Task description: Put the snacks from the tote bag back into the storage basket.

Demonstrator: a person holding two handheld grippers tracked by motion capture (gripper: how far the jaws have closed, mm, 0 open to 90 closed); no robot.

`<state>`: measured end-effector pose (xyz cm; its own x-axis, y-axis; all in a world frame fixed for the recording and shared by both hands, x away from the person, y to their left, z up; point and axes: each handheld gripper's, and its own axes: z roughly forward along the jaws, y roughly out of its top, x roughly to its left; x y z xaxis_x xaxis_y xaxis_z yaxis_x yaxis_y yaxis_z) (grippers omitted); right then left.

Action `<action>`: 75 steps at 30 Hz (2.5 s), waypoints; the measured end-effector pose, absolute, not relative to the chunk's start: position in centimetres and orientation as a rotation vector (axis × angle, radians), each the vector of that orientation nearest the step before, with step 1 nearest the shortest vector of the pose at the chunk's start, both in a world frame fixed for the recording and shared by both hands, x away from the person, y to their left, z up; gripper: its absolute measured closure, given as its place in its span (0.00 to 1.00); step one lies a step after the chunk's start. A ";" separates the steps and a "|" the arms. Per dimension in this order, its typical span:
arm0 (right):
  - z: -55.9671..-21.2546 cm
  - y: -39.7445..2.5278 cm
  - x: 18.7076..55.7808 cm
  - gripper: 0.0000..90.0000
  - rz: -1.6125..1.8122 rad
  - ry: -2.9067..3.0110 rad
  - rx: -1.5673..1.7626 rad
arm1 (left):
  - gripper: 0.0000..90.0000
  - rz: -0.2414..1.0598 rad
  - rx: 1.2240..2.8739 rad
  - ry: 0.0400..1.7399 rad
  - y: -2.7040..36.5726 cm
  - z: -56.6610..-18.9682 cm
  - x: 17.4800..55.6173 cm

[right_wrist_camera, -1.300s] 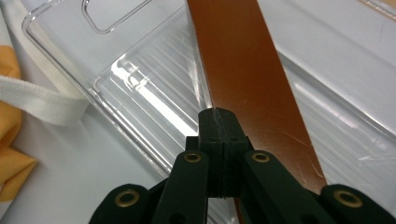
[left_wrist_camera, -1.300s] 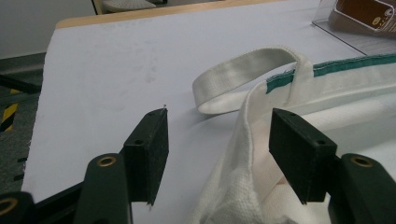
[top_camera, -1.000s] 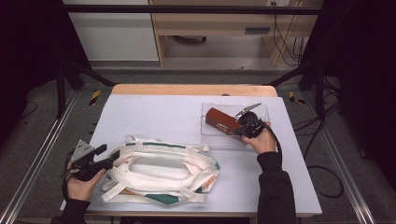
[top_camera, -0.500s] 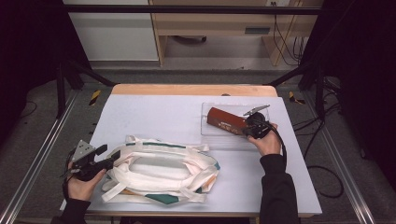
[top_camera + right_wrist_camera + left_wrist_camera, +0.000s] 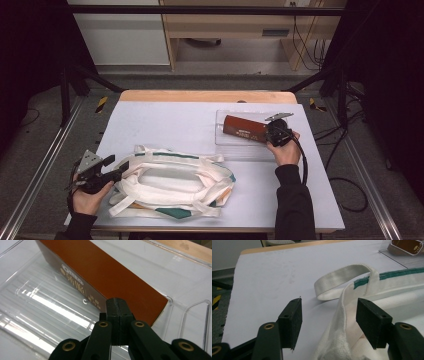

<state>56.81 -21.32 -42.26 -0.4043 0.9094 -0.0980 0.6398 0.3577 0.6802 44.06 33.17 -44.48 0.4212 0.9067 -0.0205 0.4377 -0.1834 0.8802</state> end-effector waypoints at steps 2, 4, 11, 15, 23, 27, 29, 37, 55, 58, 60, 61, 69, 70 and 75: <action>-42.3 -21.3 57.0 1.00 0.777 2.144 1.345 | 0.42 0.667 1.793 1.160 33.2 -44.5 44.1; -42.5 -21.3 57.2 1.00 0.771 2.118 1.343 | 0.42 0.665 1.793 1.160 33.1 -44.5 44.1; -42.5 -21.1 57.4 1.00 0.786 2.078 1.348 | 0.42 0.669 1.793 1.159 33.2 -44.5 44.1; -42.6 -21.1 57.6 1.00 0.775 2.073 1.344 | 0.42 0.665 1.792 1.161 33.2 -44.5 44.1; -42.7 -21.3 58.0 1.00 0.789 2.042 1.362 | 0.42 0.666 1.798 1.160 33.2 -44.6 44.1; -42.8 -21.4 58.0 1.00 0.790 2.041 1.361 | 0.42 0.667 1.793 1.161 33.2 -44.5 44.1; -42.8 -21.3 57.9 0.99 0.790 2.042 1.362 | 0.42 0.664 1.792 1.161 33.2 -44.5 44.1; -41.9 -21.0 56.8 0.90 0.826 2.038 1.329 | 0.42 0.669 1.785 1.161 33.3 -44.3 44.0; -39.6 -21.1 48.5 0.29 1.078 1.944 1.223 | 0.41 0.681 1.768 1.152 33.5 -43.9 43.7; -40.3 -21.8 47.1 0.24 1.104 1.921 1.229 | 0.40 0.684 1.768 1.151 33.5 -43.9 43.7; -40.8 -22.3 46.3 0.22 1.129 1.899 1.238 | 0.40 0.682 1.765 1.150 33.6 -43.8 43.7; -41.0 -22.6 46.0 0.21 1.131 1.895 1.239 | 0.39 0.683 1.763 1.149 33.6 -43.8 43.7; -42.9 -24.5 43.8 0.16 1.221 1.886 1.230 | 0.36 0.680 1.764 1.130 33.7 -43.7 43.5; -43.2 -24.8 43.6 0.16 1.234 1.878 1.242 | 0.36 0.680 1.761 1.125 33.7 -43.7 43.5; -44.1 -26.1 43.0 0.15 1.281 1.829 1.295 | 0.34 0.680 1.760 1.125 33.9 -43.7 43.6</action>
